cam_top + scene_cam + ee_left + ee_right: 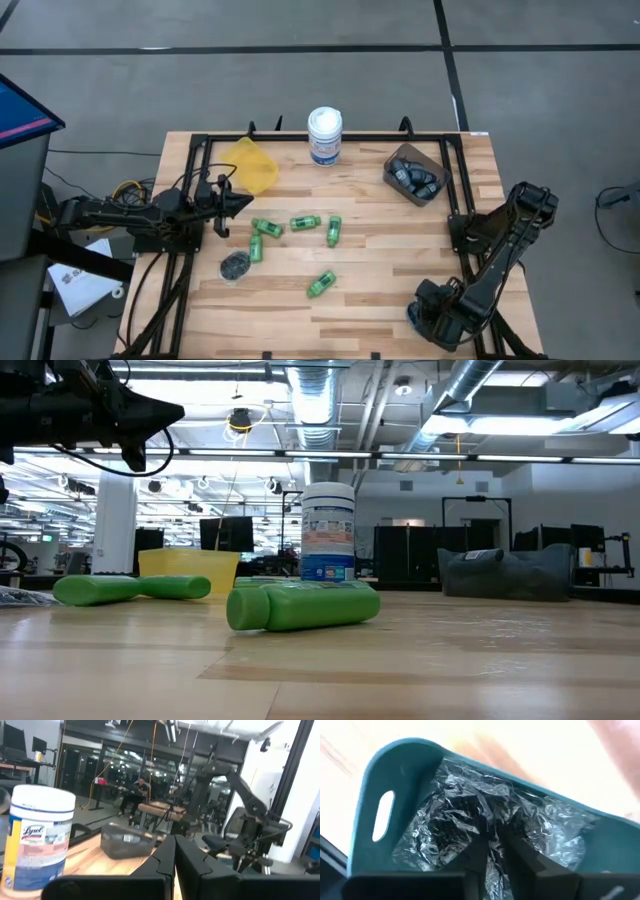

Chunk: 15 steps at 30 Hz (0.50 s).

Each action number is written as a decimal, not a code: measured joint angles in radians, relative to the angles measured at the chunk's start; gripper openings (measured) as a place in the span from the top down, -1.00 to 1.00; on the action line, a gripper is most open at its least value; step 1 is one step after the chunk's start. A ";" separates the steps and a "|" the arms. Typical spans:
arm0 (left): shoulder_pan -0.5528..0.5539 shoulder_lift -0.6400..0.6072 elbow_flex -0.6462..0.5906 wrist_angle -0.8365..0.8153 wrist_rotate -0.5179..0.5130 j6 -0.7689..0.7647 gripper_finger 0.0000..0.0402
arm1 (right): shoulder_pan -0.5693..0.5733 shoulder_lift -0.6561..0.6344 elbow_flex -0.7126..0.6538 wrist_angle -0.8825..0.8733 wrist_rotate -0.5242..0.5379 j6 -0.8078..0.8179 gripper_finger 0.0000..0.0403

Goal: Pick & Place Travel size toiletries
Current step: Put the black hairbrush into the blue bin

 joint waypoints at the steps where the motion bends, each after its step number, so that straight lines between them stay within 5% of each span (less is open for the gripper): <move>1: 0.000 0.000 0.000 0.011 0.000 -0.008 0.99 | 0.000 -0.005 0.010 -0.021 0.013 -0.008 0.71; 7: 0.000 0.000 0.000 0.034 -0.042 -0.024 0.89 | -0.001 -0.057 0.073 -0.123 0.111 -0.043 0.50; 15: 0.000 0.119 0.100 0.019 0.023 -0.049 0.24 | -0.001 -0.114 0.093 -0.216 0.145 -0.061 0.32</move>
